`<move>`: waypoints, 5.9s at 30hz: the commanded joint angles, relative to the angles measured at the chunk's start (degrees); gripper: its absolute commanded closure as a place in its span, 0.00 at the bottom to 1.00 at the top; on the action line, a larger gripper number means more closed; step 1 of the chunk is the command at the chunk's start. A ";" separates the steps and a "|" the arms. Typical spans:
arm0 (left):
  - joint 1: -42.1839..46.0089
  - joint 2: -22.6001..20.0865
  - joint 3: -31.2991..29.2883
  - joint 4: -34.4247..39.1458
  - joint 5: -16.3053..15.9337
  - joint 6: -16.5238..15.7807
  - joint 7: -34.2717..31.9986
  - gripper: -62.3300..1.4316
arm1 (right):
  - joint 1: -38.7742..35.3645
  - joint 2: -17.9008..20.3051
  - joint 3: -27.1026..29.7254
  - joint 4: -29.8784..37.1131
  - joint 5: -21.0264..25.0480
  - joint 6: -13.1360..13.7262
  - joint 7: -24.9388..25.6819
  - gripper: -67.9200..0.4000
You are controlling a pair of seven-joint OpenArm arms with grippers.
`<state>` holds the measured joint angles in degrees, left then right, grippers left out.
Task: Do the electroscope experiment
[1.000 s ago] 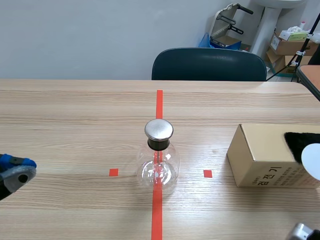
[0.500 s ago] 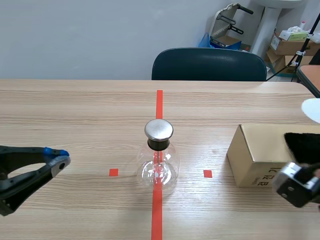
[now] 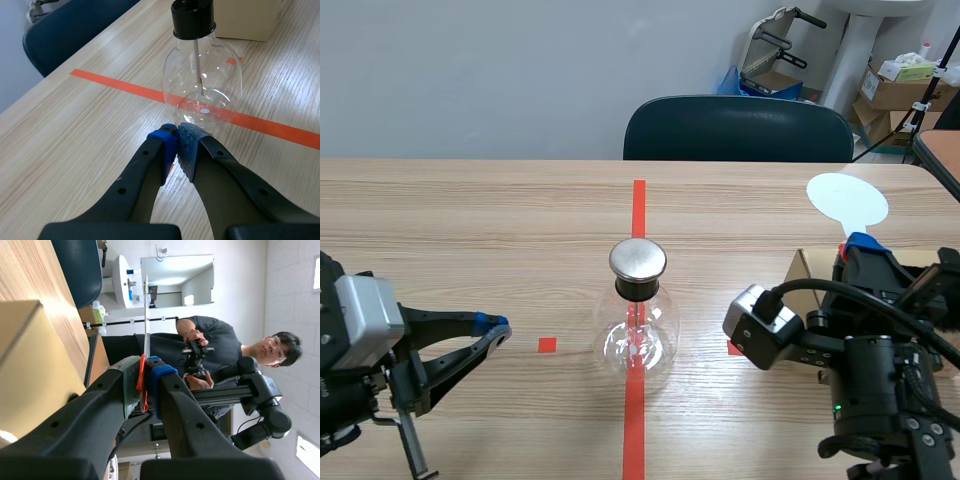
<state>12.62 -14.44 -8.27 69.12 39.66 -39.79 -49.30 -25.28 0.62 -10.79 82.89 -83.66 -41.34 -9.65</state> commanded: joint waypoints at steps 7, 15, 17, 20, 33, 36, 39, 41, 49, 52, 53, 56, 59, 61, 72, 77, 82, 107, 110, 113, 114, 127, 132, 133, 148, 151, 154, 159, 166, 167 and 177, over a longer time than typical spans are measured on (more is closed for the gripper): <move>-4.28 3.15 0.00 -6.80 9.84 -0.09 -5.01 0.91 | 1.49 0.90 -5.40 0.35 -0.04 2.64 -3.58 0.98; -5.16 5.66 0.00 -12.09 14.38 -0.09 -5.27 0.91 | 1.49 3.17 -10.67 0.35 -0.04 3.96 -4.24 0.98; -5.16 6.27 0.00 -12.68 15.06 -0.09 -5.16 0.91 | 1.49 3.96 -12.02 0.37 -0.04 4.13 -4.42 0.98; -5.16 7.04 0.00 -13.25 15.87 -0.09 -4.81 0.91 | 1.51 4.81 -13.20 0.37 -0.04 4.59 -4.31 0.98; -5.16 7.54 0.00 -13.68 15.91 3.54 -4.87 0.91 | 1.64 5.77 -12.04 2.19 -0.04 4.35 -0.48 0.98; -5.03 7.89 0.02 -13.79 15.91 3.65 -4.90 0.91 | 1.84 6.84 -12.50 2.25 -0.04 4.76 -0.83 0.98; -5.05 7.13 1.99 -14.45 15.26 3.67 -4.94 0.91 | 2.16 8.13 -13.49 2.25 -0.04 4.76 -1.68 0.98; -5.05 5.62 5.27 -15.17 12.76 4.48 -4.81 0.91 | 2.32 8.81 -14.23 2.25 -0.04 4.74 -2.27 0.98; -5.35 0.35 20.52 -16.85 -2.99 13.44 1.51 0.91 | 2.43 9.35 -15.19 2.25 -0.04 4.52 -2.49 0.98; -6.23 -0.76 24.68 -16.85 -8.39 15.41 4.85 0.91 | 2.40 9.35 -15.21 2.25 -0.04 4.52 -2.47 0.98; -6.78 -1.03 25.68 -16.85 -10.32 15.93 5.81 0.91 | 2.40 9.35 -15.21 2.25 -0.04 4.52 -2.45 0.98; -8.55 -1.38 27.67 -16.85 -14.53 16.37 9.22 0.91 | 2.40 9.35 -15.21 2.25 -0.04 4.55 -2.43 0.98; -10.34 -1.90 29.33 -16.85 -18.29 16.37 10.97 0.91 | 2.40 9.38 -15.21 2.25 -0.04 4.55 -2.45 0.98; -11.56 -1.95 30.25 -16.85 -20.41 16.37 12.39 0.91 | 2.40 9.38 -15.21 2.25 -0.04 4.55 -2.45 0.98; -14.71 -1.97 32.48 -16.85 -25.38 16.74 16.24 0.91 | 2.40 9.38 -15.15 2.25 -0.04 4.55 -2.51 0.98; -14.73 -1.97 32.48 -16.85 -25.33 16.74 16.35 0.91 | 2.40 9.38 -15.15 2.23 -0.04 4.55 -2.49 0.98; -14.69 -2.78 32.48 -16.85 -25.33 16.55 16.17 0.91 | 2.40 9.38 -15.15 2.23 -0.04 4.55 -2.49 0.98; -14.73 -4.79 32.48 -19.21 -25.51 16.11 15.23 0.91 | 2.40 9.35 -15.15 2.23 -0.04 4.55 -2.51 0.98; -14.73 -4.83 32.48 -19.21 -25.51 16.11 15.19 0.91 | 2.40 9.35 -15.15 2.23 -0.04 4.55 -2.71 0.98; -14.73 -4.83 32.48 -19.21 -25.51 16.11 15.26 0.91 | 2.40 9.35 -15.15 2.23 -0.04 4.55 -2.78 0.98; -14.73 -4.83 32.48 -19.21 -25.51 16.11 15.26 0.91 | 2.40 9.35 -15.15 2.23 -0.04 4.55 -2.89 0.98; -14.73 -4.98 32.48 -19.21 -25.53 16.09 15.23 0.91 | 2.40 9.35 -15.15 2.23 -0.04 4.55 -2.89 0.98; -14.73 -4.98 32.48 -19.21 -25.53 16.09 15.23 0.91 | 2.40 9.35 -15.15 2.23 -0.04 4.55 -2.89 0.98; -14.73 -4.98 32.48 -19.21 -25.53 16.09 15.23 0.91 | 2.40 9.35 -15.15 2.23 -0.04 4.55 -2.89 0.98; -14.73 -4.98 32.48 -19.21 -25.51 16.09 15.23 0.91 | 2.40 9.35 -15.15 2.23 -0.04 4.55 -2.89 0.98; -14.73 -4.98 32.48 -19.21 -25.53 16.09 15.21 0.91 | 2.40 9.35 -15.15 2.23 -0.04 4.55 -2.89 0.98; -14.73 -4.98 32.48 -19.21 -25.53 16.09 15.21 0.91 | 2.40 9.35 -15.15 2.23 -0.04 4.55 -2.89 0.98; -14.73 -4.98 32.48 -19.21 -25.51 16.09 14.86 0.91 | 2.40 9.38 -15.15 2.23 -0.04 4.55 -2.89 0.98; -14.73 -4.98 32.48 -19.21 -25.51 16.09 14.84 0.91 | 2.40 9.38 -15.15 2.23 -0.04 4.55 -2.89 0.98; -14.73 -4.98 32.48 -19.21 -25.51 16.09 14.84 0.91 | 2.40 9.38 -15.15 2.23 -0.04 4.55 -2.89 0.98; -14.73 -5.01 32.48 -19.21 -25.51 16.09 14.86 0.91 | 2.40 9.38 -15.15 2.23 -0.04 4.55 -2.89 0.98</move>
<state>-1.76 -19.25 24.36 49.47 14.90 -23.75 -33.23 -23.66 9.54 -26.00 83.92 -83.66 -36.14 -12.10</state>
